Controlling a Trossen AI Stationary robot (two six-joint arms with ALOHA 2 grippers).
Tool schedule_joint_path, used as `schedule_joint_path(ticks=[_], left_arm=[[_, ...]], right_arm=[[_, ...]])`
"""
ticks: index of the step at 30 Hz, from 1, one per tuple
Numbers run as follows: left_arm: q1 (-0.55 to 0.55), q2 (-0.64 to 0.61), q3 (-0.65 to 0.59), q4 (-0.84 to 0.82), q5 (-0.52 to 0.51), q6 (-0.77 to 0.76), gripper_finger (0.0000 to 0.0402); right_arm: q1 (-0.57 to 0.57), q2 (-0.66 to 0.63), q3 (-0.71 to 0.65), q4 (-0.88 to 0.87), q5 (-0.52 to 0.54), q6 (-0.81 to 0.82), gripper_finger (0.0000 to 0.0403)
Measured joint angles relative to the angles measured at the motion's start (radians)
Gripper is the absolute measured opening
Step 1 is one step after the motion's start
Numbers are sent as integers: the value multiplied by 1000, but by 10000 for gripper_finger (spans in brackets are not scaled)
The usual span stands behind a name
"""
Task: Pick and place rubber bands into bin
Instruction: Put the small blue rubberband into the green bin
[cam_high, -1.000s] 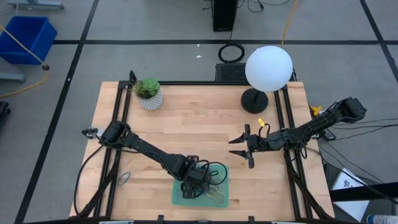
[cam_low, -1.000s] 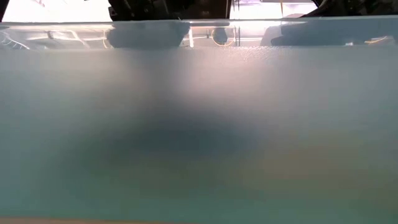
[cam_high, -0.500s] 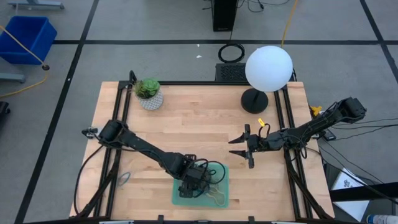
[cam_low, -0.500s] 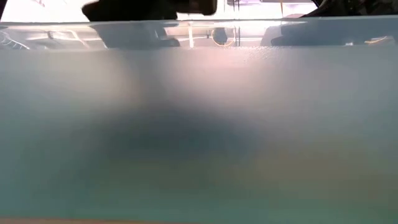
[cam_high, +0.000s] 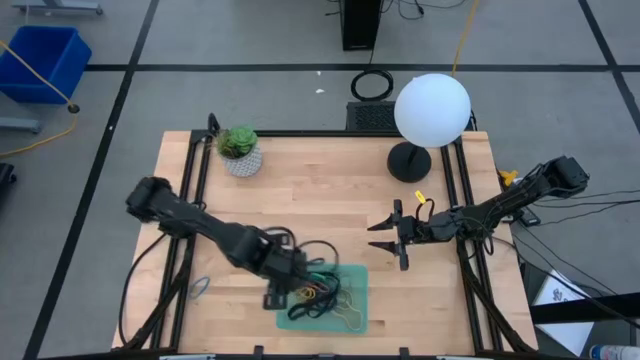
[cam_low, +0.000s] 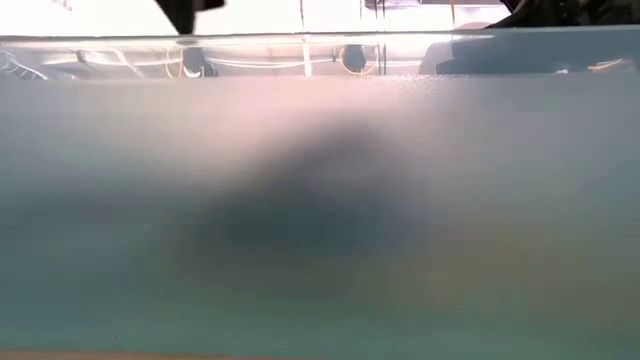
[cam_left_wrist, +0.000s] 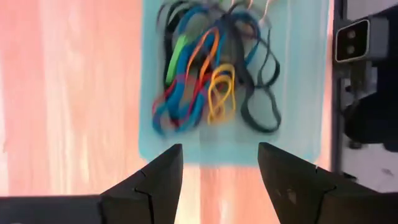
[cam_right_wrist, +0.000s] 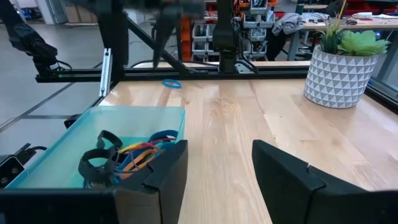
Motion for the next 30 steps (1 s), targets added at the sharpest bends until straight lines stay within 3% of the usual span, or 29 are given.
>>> schedule_joint_path(ticks=[10,15,20,30], left_arm=[[-163,-153,-13,-299,-211,-419,216],[-258,-182,-82,-349,-228,-646,216],[-322,-189,-189,-367,-149,-836,216],[-415,-204,-465,-197,19,-863,216]], right_arm=[[0,0,0,0,0,0,175],[0,0,0,0,0,0,174],[0,0,0,2,1,0,173],[0,0,-1,8,2,3,172]])
